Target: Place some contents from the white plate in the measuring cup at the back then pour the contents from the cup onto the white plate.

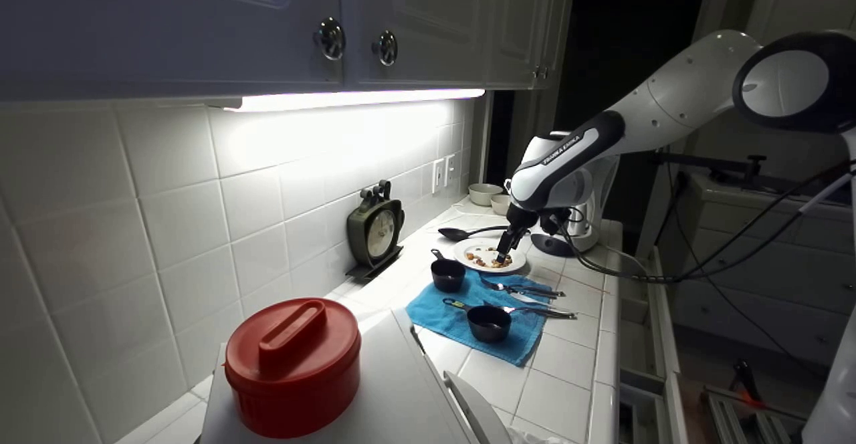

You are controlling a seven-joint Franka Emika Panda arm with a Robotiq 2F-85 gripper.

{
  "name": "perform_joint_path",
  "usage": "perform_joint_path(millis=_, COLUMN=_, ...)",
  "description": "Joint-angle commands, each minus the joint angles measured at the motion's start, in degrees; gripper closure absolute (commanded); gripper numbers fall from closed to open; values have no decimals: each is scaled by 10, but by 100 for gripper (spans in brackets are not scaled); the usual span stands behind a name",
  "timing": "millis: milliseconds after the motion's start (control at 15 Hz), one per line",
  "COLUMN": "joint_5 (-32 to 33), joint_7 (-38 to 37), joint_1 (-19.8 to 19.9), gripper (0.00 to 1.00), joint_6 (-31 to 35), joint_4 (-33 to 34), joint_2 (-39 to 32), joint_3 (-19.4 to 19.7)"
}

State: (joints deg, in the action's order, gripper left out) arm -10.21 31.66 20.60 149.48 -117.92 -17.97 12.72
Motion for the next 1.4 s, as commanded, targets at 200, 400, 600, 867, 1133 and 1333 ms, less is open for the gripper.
perform_joint_path(millis=200, joint_5=-18, joint_7=-39, joint_1=37, gripper=11, joint_6=4, joint_4=55, joint_2=-56, joint_3=-40)
perform_joint_path(millis=400, joint_5=-15, joint_7=-51, joint_1=43, gripper=41, joint_6=7, joint_4=67, joint_2=-69, joint_3=-49)
perform_joint_path(millis=600, joint_5=-14, joint_7=-59, joint_1=46, gripper=64, joint_6=7, joint_4=76, joint_2=-72, joint_3=-54)
perform_joint_path(millis=867, joint_5=-18, joint_7=-54, joint_1=53, gripper=91, joint_6=-3, joint_4=84, joint_2=-76, joint_3=-65)
perform_joint_path(millis=1133, joint_5=-27, joint_7=-45, joint_1=59, gripper=95, joint_6=-8, joint_4=74, joint_2=-55, joint_3=-76)
perform_joint_path(millis=1333, joint_5=-35, joint_7=-29, joint_1=62, gripper=95, joint_6=-6, joint_4=63, joint_2=-34, joint_3=-89)
